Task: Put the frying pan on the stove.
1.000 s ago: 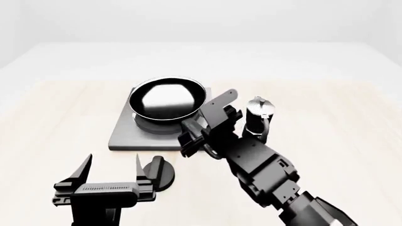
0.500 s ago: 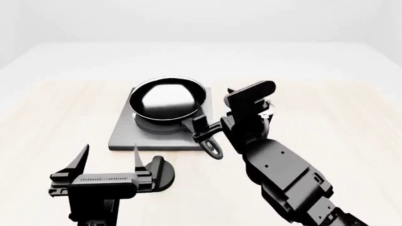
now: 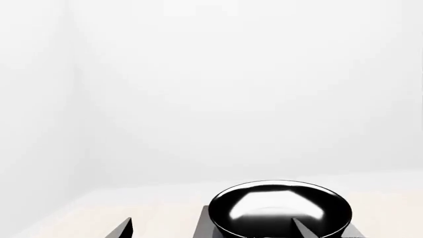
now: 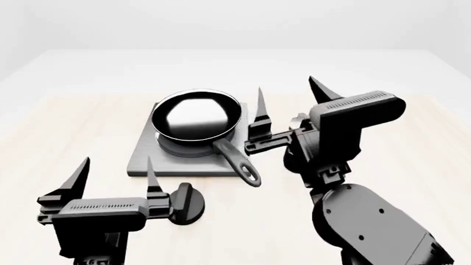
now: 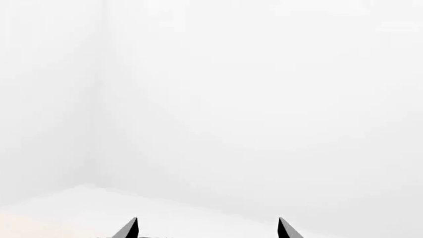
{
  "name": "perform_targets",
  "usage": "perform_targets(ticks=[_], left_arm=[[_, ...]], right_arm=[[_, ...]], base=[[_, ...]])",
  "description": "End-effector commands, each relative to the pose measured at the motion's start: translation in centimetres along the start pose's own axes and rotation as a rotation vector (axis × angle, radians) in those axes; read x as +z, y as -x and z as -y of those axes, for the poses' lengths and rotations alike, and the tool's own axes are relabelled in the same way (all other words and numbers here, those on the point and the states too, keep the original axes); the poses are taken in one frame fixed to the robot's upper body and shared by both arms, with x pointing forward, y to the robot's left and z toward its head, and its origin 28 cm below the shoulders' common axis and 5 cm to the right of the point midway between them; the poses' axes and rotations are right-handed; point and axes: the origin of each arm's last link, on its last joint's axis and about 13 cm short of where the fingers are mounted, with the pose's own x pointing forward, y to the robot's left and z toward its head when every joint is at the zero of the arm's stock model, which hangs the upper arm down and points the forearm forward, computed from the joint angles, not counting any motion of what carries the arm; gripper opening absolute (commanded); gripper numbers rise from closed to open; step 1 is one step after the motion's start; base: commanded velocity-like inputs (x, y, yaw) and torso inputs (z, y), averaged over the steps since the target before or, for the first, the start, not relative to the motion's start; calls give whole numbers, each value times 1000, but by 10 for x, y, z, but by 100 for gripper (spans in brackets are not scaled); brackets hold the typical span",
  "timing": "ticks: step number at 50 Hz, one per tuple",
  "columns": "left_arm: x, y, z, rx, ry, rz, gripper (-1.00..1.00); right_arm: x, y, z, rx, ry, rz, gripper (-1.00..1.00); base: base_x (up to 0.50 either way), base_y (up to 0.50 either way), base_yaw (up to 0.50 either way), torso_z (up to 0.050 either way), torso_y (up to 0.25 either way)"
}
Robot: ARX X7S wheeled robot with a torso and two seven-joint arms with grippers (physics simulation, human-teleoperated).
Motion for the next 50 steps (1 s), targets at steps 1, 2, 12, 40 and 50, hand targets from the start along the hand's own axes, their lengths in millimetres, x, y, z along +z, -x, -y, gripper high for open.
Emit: perform_targets(ticks=[1,2,12,40,50], left_arm=[[19,1,-3,1,14,57,100],[20,1,-3,-2,14,60,100],[33,4,-1,-17,10,97,100],[60,18,0,-29,16,180,100],[64,21,-3,-20,19,199,100]], right_arm=[[25,22,2,-40,-11,71,100],[26,23,3,-41,-14,73,100],[42,40,3,-45,1,110,100],[67,74,1,-58,29,187,100],[71,83,1,-79,27,220,100]], base=[[0,0,0,0,0],[0,0,0,0,0],[0,0,0,0,0],[0,0,0,0,0],[0,0,0,0,0]])
